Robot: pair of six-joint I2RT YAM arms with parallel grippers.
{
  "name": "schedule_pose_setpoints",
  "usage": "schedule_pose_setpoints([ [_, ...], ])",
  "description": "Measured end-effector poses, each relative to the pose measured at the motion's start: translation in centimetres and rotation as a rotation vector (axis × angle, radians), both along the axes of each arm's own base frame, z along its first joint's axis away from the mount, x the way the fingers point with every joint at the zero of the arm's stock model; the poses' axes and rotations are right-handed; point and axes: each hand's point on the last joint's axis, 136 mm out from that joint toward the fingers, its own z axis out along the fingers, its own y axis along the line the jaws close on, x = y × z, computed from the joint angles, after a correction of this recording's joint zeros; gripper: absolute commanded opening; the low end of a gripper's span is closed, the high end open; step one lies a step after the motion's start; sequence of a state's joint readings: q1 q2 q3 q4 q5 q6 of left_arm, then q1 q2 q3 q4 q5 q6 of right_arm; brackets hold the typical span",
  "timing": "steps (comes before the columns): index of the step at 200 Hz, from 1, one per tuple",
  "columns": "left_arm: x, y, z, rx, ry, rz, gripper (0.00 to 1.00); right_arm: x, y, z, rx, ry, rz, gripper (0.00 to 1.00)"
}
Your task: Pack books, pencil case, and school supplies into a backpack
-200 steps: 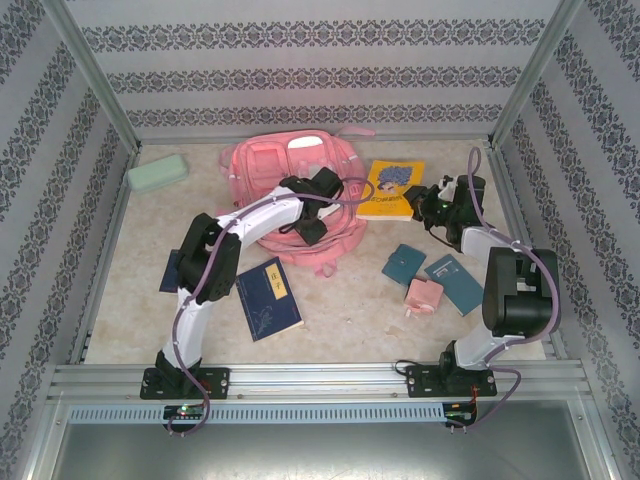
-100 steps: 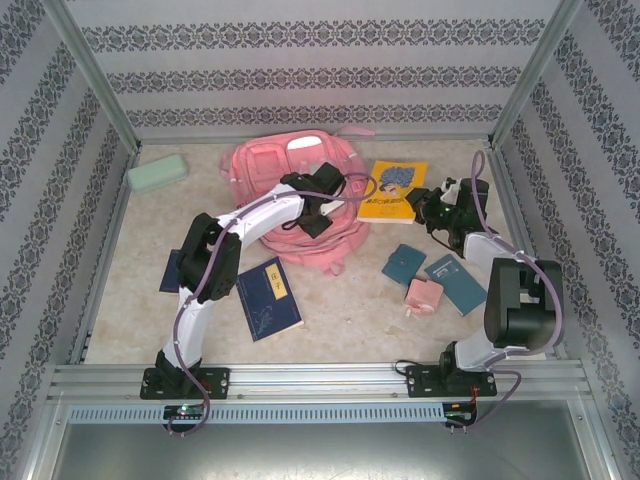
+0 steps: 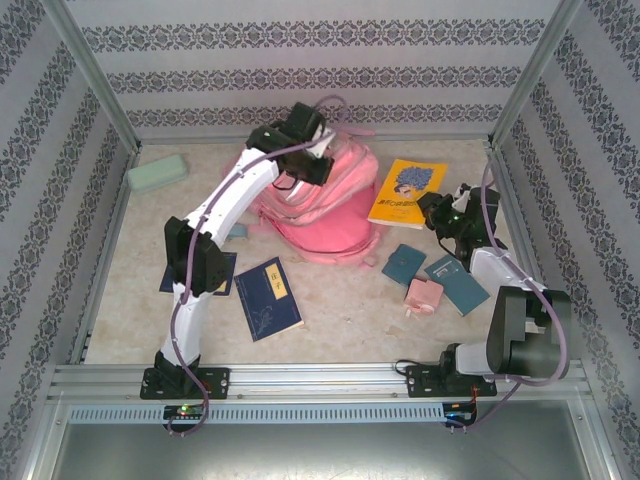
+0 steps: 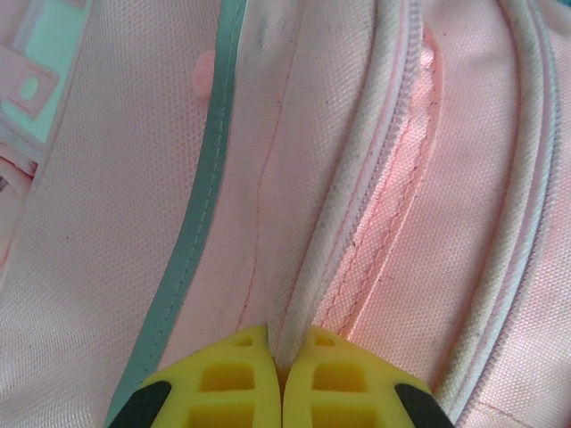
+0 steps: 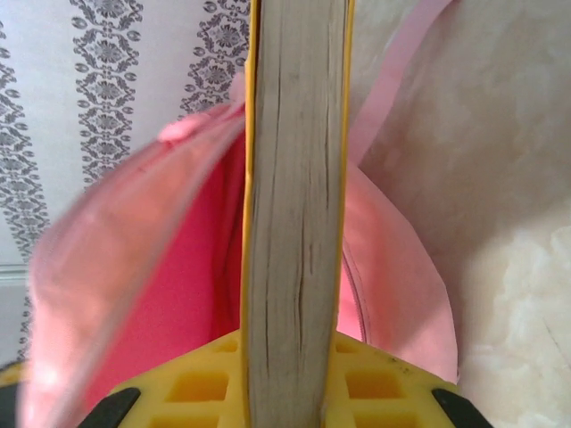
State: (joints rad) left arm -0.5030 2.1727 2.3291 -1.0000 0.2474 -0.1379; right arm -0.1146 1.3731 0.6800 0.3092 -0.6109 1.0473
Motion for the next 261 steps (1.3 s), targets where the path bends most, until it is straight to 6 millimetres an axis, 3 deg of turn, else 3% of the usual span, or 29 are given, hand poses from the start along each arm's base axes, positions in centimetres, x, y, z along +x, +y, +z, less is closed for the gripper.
schedule_pose_setpoints([
  [22,0.4,-0.5,1.4,-0.084,0.017,0.027,0.0,0.0,0.8,-0.4,-0.018,0.0,-0.003,0.0],
  [50,0.1,-1.8,0.9,-0.166,0.094,0.038,0.0,0.2,2.4,-0.7,-0.061,-0.01,-0.023,0.0],
  [89,0.0,-2.9,0.7,-0.245,0.161,0.066,0.0,1.6,7.7,-0.3,-0.133,-0.114,-0.052,0.0],
  [114,0.3,-3.4,1.3,-0.294,0.172,0.087,0.0,2.7,10.5,-2.1,-0.16,-0.14,-0.097,0.0],
  [139,0.7,-3.8,1.3,-0.324,0.185,0.102,0.0,4.6,12.0,-4.2,-0.173,-0.14,-0.168,0.0],
  [160,0.8,-4.0,1.1,-0.341,0.204,0.115,0.0,6.3,12.8,-4.8,-0.16,-0.164,-0.248,0.0],
  [212,1.8,-3.8,2.0,-0.381,0.19,0.146,0.0,11.0,16.2,-4.3,-0.018,-0.225,-0.347,0.0],
  [261,2.6,-2.9,2.4,-0.39,0.171,0.174,0.0,13.2,18.6,-3.7,0.067,-0.248,-0.354,0.0],
])
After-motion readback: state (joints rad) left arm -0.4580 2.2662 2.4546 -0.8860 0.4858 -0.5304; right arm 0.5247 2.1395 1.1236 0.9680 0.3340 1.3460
